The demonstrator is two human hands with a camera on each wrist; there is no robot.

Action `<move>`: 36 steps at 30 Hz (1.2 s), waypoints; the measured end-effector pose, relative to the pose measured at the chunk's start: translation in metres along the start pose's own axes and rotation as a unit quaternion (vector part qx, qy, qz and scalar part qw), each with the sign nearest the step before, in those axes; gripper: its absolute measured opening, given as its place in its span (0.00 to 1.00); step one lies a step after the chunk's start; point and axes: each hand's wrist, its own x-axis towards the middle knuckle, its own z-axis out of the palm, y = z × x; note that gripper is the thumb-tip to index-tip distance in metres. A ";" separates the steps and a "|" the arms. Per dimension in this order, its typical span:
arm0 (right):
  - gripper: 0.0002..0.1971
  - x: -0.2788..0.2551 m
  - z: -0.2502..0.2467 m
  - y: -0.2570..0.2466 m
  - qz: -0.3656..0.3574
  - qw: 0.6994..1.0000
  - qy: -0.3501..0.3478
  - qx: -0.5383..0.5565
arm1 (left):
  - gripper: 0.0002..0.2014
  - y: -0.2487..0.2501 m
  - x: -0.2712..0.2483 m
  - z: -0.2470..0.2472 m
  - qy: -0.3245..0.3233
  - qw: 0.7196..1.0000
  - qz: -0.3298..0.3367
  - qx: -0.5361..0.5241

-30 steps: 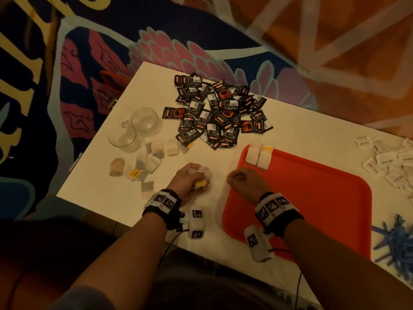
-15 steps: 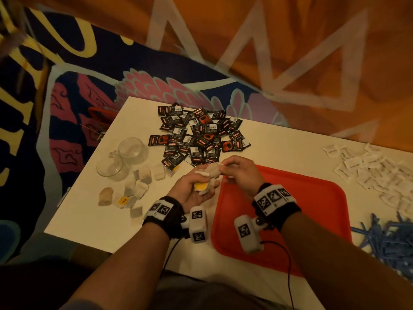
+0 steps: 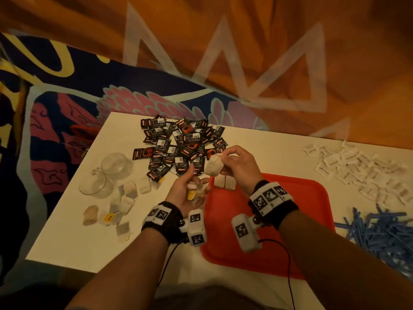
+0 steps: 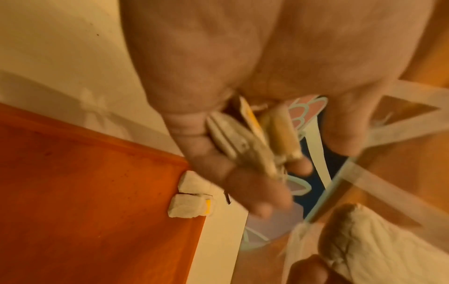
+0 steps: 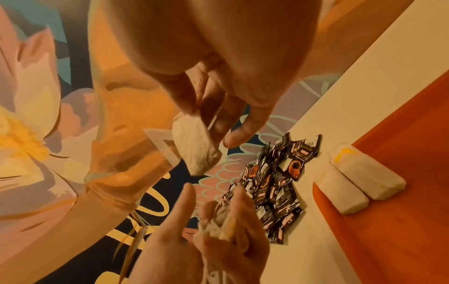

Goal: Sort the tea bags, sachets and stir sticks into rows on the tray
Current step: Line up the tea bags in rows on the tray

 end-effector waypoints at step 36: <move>0.19 0.027 -0.012 0.136 0.268 0.946 0.058 -0.172 | 0.03 -0.014 0.045 -0.039 0.161 0.912 0.123 0.357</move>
